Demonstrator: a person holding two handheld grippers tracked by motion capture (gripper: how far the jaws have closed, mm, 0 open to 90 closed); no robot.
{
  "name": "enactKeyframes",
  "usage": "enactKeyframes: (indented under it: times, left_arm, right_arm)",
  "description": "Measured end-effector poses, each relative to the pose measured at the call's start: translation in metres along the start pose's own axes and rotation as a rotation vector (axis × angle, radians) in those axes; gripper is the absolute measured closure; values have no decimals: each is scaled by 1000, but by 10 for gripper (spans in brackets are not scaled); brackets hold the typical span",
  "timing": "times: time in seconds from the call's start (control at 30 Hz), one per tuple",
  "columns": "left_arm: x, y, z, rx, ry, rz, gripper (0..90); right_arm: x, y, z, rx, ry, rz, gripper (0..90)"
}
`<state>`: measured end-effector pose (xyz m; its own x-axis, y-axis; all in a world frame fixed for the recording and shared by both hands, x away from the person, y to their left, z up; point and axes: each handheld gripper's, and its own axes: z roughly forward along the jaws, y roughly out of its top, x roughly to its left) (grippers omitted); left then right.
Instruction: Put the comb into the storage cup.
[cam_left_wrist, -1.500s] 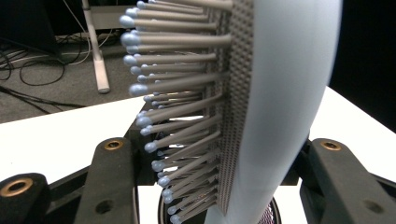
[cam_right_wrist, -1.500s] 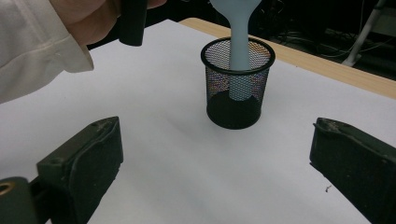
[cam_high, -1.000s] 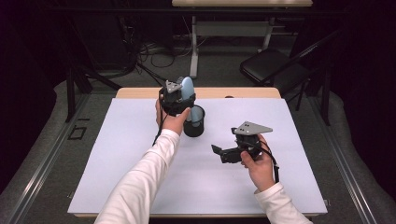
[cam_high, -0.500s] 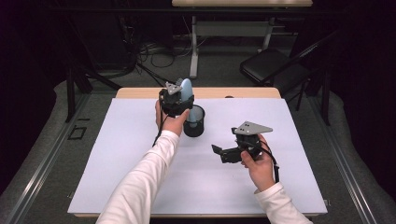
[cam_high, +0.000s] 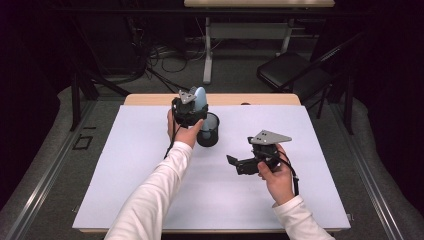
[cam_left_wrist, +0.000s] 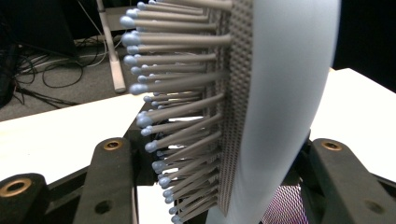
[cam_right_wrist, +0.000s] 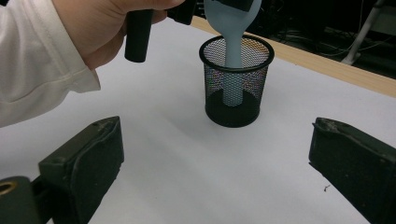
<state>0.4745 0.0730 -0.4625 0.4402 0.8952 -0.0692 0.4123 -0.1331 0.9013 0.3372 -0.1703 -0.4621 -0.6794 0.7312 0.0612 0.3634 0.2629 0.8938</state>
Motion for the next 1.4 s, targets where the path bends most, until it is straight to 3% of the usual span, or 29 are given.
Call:
enactKeyframes:
  times: [0.7,1.13,1.4]
  left_arm:
    - [-9,-2,0,-1,-19,75,470]
    - [-4,-2,-1,8,-32,10,439]
    - [-5,-1,-1,-7,-38,26,411]
  right_arm:
    - [1,0,0,1,0,-1,33]
    - [1,0,1,4,0,-2,33]
    - [1,-1,1,4,1,-3,34]
